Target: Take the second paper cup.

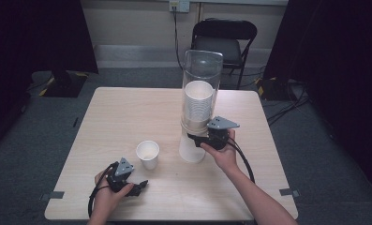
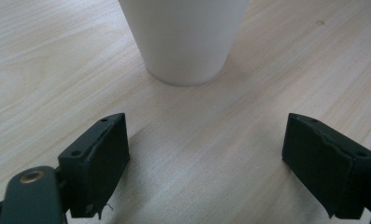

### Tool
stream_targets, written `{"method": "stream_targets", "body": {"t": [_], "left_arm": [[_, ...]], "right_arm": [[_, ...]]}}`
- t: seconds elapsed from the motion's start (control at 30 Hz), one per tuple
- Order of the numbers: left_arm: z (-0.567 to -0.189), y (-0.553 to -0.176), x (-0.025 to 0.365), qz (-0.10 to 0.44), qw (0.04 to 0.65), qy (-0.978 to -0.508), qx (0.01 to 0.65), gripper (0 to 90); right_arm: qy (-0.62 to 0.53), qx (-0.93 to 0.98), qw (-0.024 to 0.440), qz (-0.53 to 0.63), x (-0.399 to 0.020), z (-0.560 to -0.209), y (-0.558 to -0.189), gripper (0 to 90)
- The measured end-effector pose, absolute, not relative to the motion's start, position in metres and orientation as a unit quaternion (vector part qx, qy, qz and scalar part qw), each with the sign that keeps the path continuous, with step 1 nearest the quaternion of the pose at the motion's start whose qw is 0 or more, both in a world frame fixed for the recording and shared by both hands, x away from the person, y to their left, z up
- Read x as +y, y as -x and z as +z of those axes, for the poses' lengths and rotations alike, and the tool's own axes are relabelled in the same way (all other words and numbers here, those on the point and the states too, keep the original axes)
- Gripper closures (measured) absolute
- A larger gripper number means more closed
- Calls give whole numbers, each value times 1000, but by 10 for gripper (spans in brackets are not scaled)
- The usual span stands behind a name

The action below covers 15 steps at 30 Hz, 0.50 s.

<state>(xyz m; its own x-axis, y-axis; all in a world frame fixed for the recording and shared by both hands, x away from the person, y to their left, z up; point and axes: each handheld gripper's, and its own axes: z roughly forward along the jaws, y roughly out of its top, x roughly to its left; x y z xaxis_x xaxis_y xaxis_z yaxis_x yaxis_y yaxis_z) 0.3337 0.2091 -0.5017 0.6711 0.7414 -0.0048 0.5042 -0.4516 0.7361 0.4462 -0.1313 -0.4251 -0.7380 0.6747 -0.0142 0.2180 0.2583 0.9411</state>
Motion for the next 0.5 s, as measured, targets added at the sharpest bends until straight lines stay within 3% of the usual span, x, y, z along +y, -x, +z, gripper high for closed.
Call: {"method": "stream_targets", "body": {"t": [0.13, 0.23, 0.5], "left_arm": [[-502, -334, 209, 161, 368, -837, 372, 144], [-502, -333, 209, 160, 370, -836, 373, 143], [-502, -333, 208, 161, 371, -834, 374, 141]], "right_arm": [[-293, 789, 210, 498, -131, -434, -448, 372], [-322, 806, 194, 457, -148, -495, -438, 368], [-297, 832, 177, 434, -158, -479, -433, 361]]}}
